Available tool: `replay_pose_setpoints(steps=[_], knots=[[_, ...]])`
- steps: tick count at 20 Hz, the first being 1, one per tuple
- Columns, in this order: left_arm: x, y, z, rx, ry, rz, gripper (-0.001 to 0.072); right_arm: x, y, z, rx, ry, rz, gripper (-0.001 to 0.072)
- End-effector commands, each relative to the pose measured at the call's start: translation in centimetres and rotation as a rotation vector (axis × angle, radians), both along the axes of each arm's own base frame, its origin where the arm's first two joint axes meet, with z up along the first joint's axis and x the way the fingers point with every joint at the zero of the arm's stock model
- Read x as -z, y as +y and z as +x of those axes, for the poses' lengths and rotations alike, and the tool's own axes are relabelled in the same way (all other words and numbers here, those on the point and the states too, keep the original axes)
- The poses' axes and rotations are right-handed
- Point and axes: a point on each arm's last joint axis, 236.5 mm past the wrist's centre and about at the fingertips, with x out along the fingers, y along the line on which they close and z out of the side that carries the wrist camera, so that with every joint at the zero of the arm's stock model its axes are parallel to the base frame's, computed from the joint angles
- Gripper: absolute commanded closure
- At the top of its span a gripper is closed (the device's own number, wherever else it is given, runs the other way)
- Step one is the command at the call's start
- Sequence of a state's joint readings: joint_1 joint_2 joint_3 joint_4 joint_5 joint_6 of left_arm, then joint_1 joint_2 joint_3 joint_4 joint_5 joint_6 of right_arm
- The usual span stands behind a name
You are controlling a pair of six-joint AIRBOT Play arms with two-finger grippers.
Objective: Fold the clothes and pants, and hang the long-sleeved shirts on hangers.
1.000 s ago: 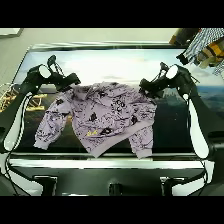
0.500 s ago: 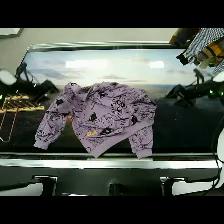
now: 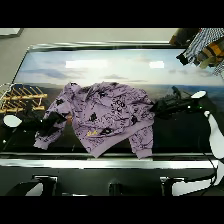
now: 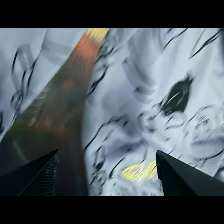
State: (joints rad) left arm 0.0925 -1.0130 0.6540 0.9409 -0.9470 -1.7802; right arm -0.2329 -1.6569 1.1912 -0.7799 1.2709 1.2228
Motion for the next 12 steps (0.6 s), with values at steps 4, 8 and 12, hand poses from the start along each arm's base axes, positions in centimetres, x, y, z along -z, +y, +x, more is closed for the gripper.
replay_pose_setpoints(steps=[4, 8, 12], knots=[[2.6, -4.4, -5.1, 0.136, 0.106, -0.035, -0.0013, -1.0, 0.6, 0.1, -0.004, -0.042, -0.082, 0.0674], [3.8, -8.7, -7.6, 0.241, 0.112, -0.053, -0.0013, -4.4, 0.2, -1.2, 0.047, -0.018, -0.108, 0.0674], [5.6, -11.0, -8.5, 0.236, 0.147, -0.050, -0.0013, -6.2, 0.7, -2.4, 0.030, -0.005, -0.093, 0.0673]])
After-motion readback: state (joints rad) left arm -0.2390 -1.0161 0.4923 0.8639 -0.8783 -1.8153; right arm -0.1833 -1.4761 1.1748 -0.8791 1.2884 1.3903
